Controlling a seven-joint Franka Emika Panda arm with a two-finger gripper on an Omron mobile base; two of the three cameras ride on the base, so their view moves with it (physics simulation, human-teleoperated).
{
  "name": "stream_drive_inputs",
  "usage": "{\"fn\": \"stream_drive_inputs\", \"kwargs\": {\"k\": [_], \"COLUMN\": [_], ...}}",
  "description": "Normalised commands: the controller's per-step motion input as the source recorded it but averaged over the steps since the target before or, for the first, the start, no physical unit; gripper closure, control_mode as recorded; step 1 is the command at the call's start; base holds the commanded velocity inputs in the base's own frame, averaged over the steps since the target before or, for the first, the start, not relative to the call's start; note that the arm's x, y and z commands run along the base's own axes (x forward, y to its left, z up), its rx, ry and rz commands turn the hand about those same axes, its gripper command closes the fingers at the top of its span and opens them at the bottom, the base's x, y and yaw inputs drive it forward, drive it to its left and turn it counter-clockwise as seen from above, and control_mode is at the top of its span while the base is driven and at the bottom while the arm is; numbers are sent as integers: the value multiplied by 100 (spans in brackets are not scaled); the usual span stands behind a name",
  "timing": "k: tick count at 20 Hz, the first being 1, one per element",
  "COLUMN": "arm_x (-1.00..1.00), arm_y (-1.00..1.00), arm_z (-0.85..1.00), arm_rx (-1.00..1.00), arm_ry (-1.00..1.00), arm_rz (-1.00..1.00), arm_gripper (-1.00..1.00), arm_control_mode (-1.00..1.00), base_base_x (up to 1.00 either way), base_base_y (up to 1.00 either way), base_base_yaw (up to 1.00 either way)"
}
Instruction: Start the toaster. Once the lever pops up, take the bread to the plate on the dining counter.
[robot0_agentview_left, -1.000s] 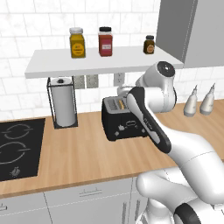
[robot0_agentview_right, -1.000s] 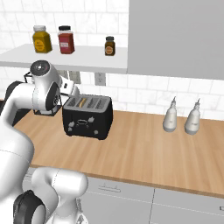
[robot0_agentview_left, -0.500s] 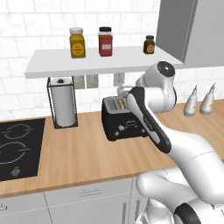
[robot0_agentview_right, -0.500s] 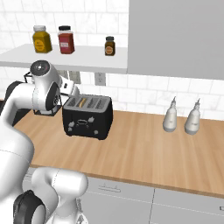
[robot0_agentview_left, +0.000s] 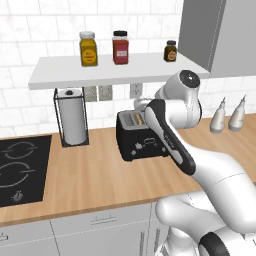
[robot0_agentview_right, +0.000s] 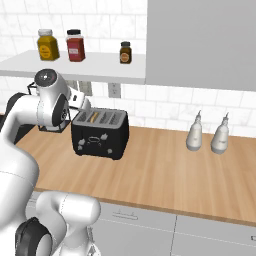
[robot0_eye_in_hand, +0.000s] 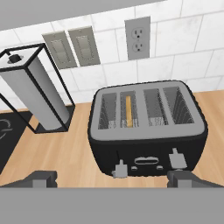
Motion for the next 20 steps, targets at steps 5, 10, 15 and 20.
{"fn": "stream_drive_inputs", "kwargs": {"k": [5, 10, 15, 20], "arm_x": [0, 0, 0, 0], "arm_y": [0, 0, 0, 0], "arm_z": [0, 0, 0, 0], "arm_rx": [0, 0, 0, 0], "arm_ry": [0, 0, 0, 0], "arm_rz": [0, 0, 0, 0], "arm_gripper": [-100, -100, -100, -100], "arm_control_mode": [-100, -100, -100, -100], "base_base_x": [0, 0, 0, 0], "base_base_y": [0, 0, 0, 0], "base_base_yaw": [0, 0, 0, 0]}}
